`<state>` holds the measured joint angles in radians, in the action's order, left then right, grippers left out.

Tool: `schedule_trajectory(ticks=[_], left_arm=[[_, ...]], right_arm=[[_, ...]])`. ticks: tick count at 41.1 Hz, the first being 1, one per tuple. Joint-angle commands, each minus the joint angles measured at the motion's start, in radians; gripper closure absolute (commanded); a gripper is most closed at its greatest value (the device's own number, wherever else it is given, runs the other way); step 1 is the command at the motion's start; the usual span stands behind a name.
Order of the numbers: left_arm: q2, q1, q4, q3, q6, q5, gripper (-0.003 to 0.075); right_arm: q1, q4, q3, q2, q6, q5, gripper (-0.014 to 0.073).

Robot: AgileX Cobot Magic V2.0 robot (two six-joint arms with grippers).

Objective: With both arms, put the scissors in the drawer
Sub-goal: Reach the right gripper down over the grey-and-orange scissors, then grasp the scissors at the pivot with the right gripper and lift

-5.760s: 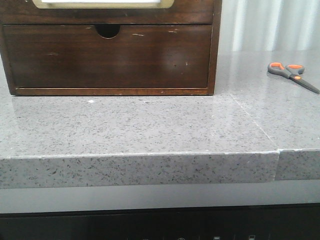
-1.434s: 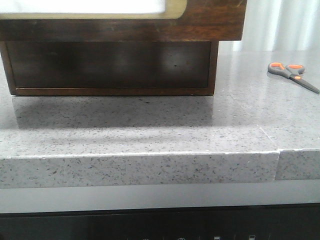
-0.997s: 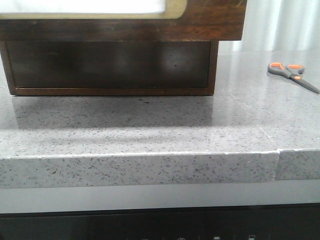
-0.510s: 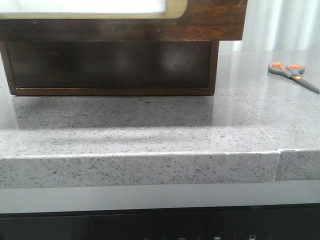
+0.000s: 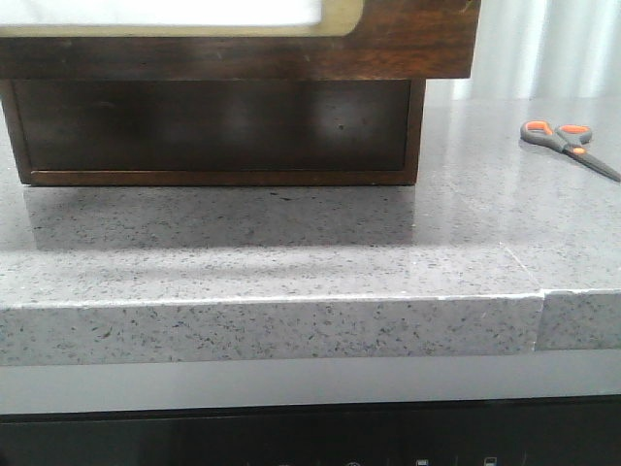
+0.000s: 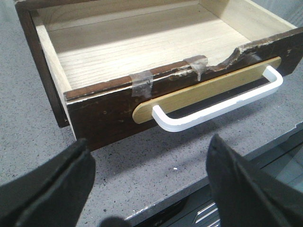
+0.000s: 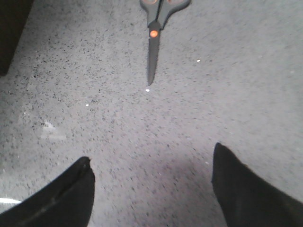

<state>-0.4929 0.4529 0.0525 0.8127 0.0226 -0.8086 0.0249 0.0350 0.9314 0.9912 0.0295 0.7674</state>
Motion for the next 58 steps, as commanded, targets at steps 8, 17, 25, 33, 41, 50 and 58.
schedule_trajectory(ticks=[8, 17, 25, 33, 41, 50, 58], left_arm=[[-0.004, 0.009, 0.003, 0.036, -0.010, 0.081, 0.0227], [-0.004, 0.009, 0.003, 0.036, -0.010, 0.081, 0.0227], [-0.004, 0.009, 0.003, 0.036, -0.010, 0.081, 0.0227], [-0.004, 0.009, 0.003, 0.036, -0.010, 0.081, 0.0227], [-0.004, 0.009, 0.003, 0.036, -0.010, 0.081, 0.0227], [-0.004, 0.009, 0.003, 0.036, -0.010, 0.081, 0.0227], [-0.004, 0.009, 0.003, 0.036, -0.010, 0.081, 0.0227]], right_arm=[[-0.003, -0.035, 0.274, 0.311, -0.004, 0.077, 0.0051], [-0.034, -0.078, 0.456, 0.525, -0.048, 0.146, 0.0051], [-0.068, -0.151, 0.598, 0.681, -0.110, 0.190, 0.0051], [-0.072, -0.146, 0.714, 0.806, -0.110, 0.194, 0.0051], [-0.072, -0.126, 0.811, 0.900, -0.110, 0.203, 0.0051], [-0.072, -0.115, 0.880, 0.973, -0.110, 0.217, 0.0051], [-0.072, -0.115, 0.918, 1.012, -0.110, 0.241, 0.0052]])
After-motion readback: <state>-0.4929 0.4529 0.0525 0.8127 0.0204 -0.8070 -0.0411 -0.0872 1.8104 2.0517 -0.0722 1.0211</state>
